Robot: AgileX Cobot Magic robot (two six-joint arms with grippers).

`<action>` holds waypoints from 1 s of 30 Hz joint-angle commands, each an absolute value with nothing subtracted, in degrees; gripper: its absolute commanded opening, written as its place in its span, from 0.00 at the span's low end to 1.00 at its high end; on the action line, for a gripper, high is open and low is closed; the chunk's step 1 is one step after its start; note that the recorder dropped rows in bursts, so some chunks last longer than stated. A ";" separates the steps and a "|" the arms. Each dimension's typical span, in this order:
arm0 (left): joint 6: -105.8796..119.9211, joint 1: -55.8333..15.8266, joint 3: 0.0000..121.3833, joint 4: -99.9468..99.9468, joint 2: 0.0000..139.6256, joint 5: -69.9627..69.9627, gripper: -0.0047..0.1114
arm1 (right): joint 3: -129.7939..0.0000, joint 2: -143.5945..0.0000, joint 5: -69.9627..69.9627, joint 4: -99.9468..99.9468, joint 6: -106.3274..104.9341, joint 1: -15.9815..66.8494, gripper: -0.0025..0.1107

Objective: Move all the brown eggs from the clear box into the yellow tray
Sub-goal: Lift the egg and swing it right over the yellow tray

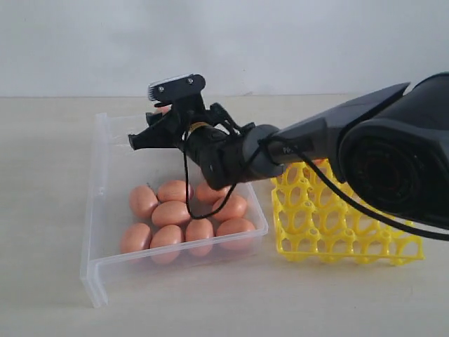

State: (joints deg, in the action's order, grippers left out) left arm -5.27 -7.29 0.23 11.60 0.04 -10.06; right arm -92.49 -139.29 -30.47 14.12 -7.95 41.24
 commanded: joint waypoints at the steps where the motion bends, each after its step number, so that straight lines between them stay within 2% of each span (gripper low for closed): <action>1: -5.56 -7.62 0.00 11.46 0.00 -9.88 0.07 | -83.30 -137.94 -61.04 -1.37 13.43 40.52 0.02; 4: -5.56 -7.62 0.00 11.46 0.00 -9.88 0.07 | -78.27 -137.56 -69.96 -1.95 16.87 39.95 0.02; 9: -5.56 -7.62 0.00 11.46 0.00 -9.88 0.07 | -71.42 -133.82 -69.96 -7.93 18.60 38.02 0.02; 17: -5.56 -7.62 0.00 11.46 0.00 -9.88 0.07 | -53.57 -119.02 -69.96 -8.79 15.09 32.23 0.02; 26: -5.56 -7.62 0.00 11.46 0.00 -9.88 0.07 | -31.38 -105.27 -69.96 -8.79 14.25 16.08 0.02; 30: -5.56 -7.62 0.00 11.46 0.00 -9.88 0.07 | -26.02 -104.60 -69.96 -15.49 14.67 2.92 0.02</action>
State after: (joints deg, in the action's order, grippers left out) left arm -5.27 -7.29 0.23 11.60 0.04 -10.06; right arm -27.29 -105.31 -69.30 -9.75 14.54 8.33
